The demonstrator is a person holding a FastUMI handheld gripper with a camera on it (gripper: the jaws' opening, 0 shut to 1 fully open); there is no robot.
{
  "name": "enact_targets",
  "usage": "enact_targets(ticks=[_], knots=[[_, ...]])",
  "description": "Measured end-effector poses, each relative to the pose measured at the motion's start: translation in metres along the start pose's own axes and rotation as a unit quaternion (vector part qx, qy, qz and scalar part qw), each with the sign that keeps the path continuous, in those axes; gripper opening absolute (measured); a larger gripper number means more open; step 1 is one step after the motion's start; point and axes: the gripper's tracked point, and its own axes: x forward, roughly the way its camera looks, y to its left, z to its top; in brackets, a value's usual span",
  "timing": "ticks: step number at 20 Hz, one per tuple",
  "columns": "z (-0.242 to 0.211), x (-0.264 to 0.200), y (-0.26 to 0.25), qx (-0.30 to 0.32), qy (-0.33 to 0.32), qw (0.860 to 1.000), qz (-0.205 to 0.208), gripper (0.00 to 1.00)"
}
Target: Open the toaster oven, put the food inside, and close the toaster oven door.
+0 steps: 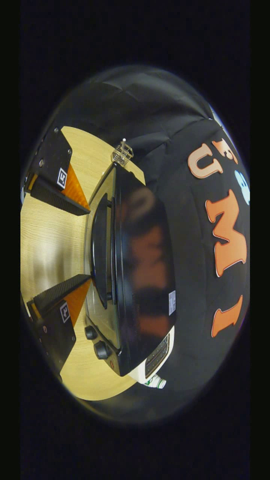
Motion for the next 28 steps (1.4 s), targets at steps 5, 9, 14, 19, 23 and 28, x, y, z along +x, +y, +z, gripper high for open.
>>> enact_targets(ticks=[5, 9, 14, 19, 23, 28], knots=[[0.011, -0.036, 0.007, -0.011, -0.026, 0.999, 0.021, 0.93], [0.048, -0.083, 0.0, -0.041, -0.097, 0.994, 0.029, 0.93], [0.131, -0.159, -0.005, -0.069, -0.215, 0.974, 0.02, 0.94], [0.171, -0.208, -0.027, -0.07, -0.302, 0.951, -0.016, 0.94], [0.202, -0.253, -0.031, -0.066, -0.347, 0.935, -0.02, 0.95], [0.234, -0.304, -0.033, -0.067, -0.396, 0.915, -0.029, 0.97]])
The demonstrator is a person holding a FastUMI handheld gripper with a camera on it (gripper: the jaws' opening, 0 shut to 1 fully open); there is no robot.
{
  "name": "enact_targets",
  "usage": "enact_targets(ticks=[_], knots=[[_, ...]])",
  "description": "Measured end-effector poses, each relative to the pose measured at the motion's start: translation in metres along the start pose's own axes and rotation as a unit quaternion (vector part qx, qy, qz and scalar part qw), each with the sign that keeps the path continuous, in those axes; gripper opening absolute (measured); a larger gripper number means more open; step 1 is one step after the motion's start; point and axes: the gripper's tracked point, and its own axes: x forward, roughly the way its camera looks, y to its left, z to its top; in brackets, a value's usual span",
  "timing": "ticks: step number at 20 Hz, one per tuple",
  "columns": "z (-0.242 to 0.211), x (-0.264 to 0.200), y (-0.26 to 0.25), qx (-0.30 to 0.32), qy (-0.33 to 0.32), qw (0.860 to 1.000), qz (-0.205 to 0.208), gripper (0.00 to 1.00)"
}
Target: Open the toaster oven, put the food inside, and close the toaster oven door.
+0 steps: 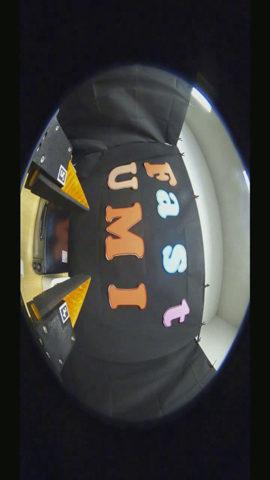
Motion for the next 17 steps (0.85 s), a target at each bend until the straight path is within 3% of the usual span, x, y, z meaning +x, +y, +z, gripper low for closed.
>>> enact_targets(ticks=[4, 17], knots=[[0.038, -0.007, -0.001, -0.021, -0.059, 0.998, -0.004, 0.97], [0.05, -0.028, -0.009, -0.063, -0.111, 0.992, -0.012, 0.98]])
